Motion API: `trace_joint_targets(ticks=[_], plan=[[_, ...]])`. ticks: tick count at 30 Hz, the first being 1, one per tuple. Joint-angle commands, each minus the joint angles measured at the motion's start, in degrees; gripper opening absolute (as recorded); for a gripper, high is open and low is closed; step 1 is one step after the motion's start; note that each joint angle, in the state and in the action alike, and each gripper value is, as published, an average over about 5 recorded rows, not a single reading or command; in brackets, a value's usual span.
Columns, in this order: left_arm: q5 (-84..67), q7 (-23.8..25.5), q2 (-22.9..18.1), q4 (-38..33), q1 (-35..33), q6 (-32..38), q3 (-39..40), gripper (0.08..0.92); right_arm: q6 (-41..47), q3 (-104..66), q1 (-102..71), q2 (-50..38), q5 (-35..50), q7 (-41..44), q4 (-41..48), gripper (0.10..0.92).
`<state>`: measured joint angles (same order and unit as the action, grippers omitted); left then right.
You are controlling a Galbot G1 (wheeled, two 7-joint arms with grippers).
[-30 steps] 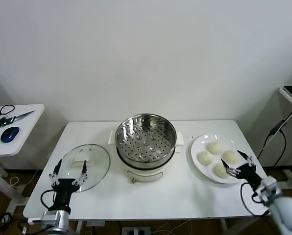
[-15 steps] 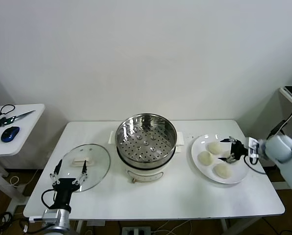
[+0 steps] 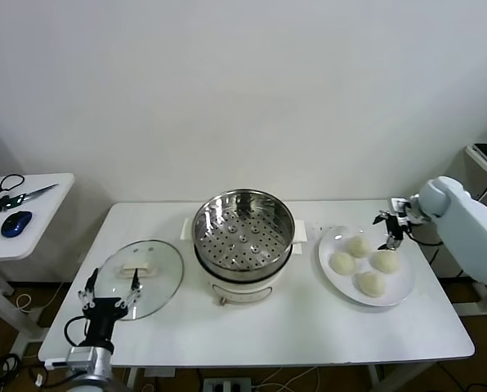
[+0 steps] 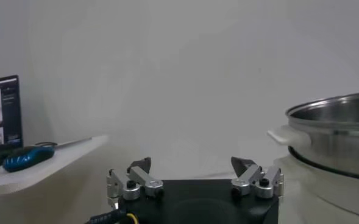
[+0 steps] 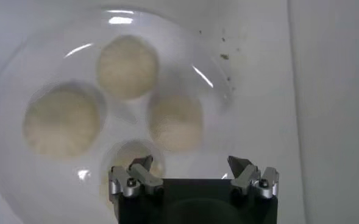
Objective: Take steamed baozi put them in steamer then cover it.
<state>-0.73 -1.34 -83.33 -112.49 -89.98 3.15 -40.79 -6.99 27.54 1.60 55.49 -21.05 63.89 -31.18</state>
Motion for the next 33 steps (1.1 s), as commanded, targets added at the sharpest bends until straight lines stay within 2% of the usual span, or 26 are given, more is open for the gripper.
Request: trace_joint_targets(ticks=[1, 19, 26, 33], plan=[[-0.7, -0.3, 0.4, 0.9, 0.6, -0.5, -0.1, 0.823, -1.8, 1.4, 3.9, 9.7, -6.3, 2.0, 12.5, 0.823], [-0.8, -0.6, 0.7, 1.6, 1.1, -0.7, -0.1, 0.823, -3.4, -6.4, 1.9, 13.2, -15.1, -0.5, 17.2, 0.822], [-0.7, -0.6, 0.6, 1.3, 0.9, -0.6, -0.1, 0.823, -3.6, -7.7, 1.8, 13.7, -16.0, -0.7, 17.8, 0.734], [-0.7, -0.6, 0.7, 1.0, 0.7, -0.6, -0.1, 0.823, -4.3, -8.2, 2.6, 13.3, -15.9, -0.3, 17.4, 0.706]])
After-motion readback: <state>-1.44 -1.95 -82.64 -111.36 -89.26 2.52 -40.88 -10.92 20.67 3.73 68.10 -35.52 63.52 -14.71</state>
